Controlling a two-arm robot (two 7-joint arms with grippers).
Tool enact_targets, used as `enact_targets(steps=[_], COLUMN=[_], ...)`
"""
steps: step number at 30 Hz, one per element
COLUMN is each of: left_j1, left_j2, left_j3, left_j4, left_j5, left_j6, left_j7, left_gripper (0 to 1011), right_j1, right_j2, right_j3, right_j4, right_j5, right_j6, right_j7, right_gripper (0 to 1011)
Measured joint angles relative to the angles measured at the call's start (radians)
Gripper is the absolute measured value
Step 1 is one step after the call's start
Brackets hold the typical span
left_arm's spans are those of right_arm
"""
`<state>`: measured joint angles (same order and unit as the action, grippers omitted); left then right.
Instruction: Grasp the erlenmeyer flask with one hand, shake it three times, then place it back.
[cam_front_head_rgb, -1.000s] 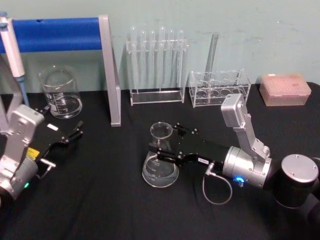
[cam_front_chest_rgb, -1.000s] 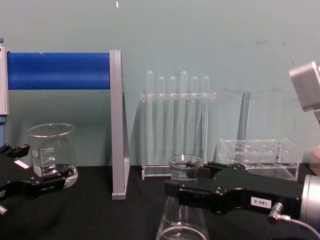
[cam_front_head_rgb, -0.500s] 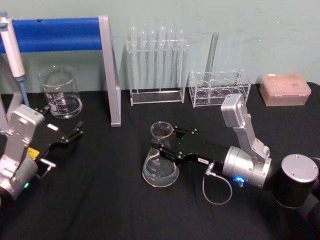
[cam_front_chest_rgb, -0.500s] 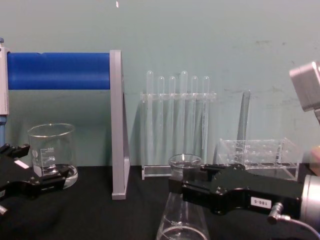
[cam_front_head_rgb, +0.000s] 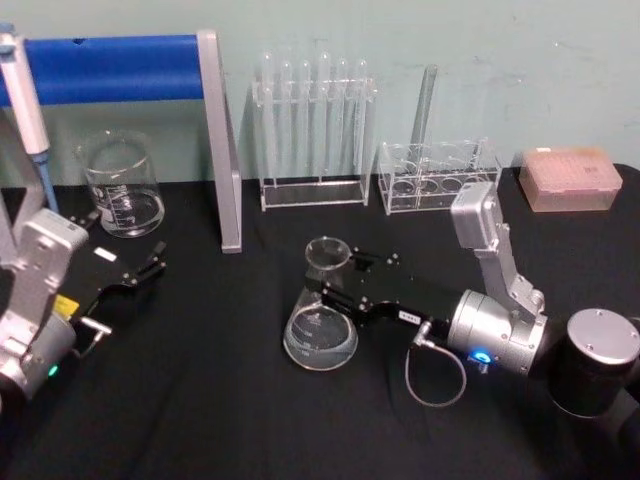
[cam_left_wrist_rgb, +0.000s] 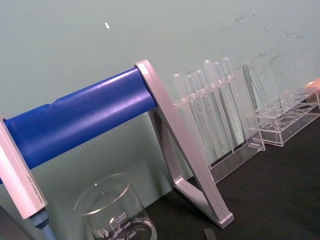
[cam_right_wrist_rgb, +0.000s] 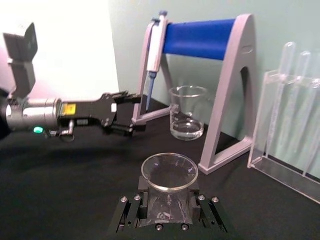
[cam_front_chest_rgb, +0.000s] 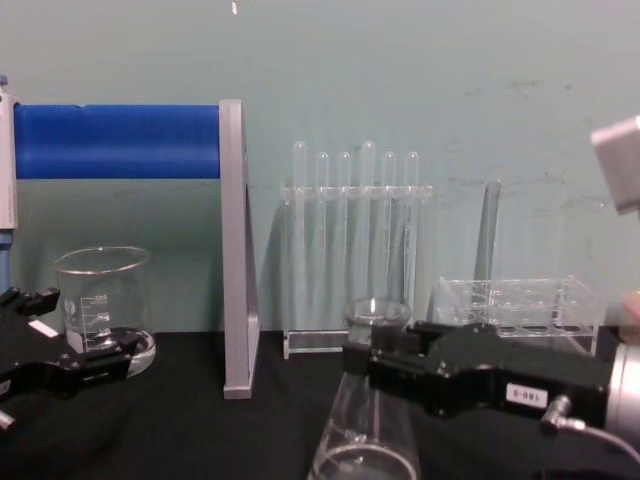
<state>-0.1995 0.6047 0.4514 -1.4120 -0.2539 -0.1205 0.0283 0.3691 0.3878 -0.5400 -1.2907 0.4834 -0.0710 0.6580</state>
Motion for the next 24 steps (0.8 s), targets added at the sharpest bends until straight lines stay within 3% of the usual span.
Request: enact_targets(steps=[6, 11, 19, 24], left_j1=[0.0, 0.0, 0.0, 0.0], left_j2=[0.0, 0.0, 0.0, 0.0], left_j3=[0.0, 0.0, 0.0, 0.0], left_j4=[0.0, 0.0, 0.0, 0.0], left_j5=[0.0, 0.0, 0.0, 0.0], left_j6=[0.0, 0.0, 0.0, 0.0], left_j7=[0.0, 0.0, 0.0, 0.0], left_gripper=[1001, 1001, 1001, 1001], right_j1=[-0.028, -0.066, -0.129, -0.173], right_j2=[0.0, 0.005, 0.008, 0.002], right_j3=[0.031, 0.056, 0.1, 0.132], right_j4=[-0.065, -0.163, -0.305, -0.385], right_j5=[0.033, 0.036, 0.006, -0.036], right_j6=[0.041, 0.08, 0.118, 0.13], right_j7=[-0.06, -0.146, -0.276, -0.36], right_gripper=[448, 448, 448, 448])
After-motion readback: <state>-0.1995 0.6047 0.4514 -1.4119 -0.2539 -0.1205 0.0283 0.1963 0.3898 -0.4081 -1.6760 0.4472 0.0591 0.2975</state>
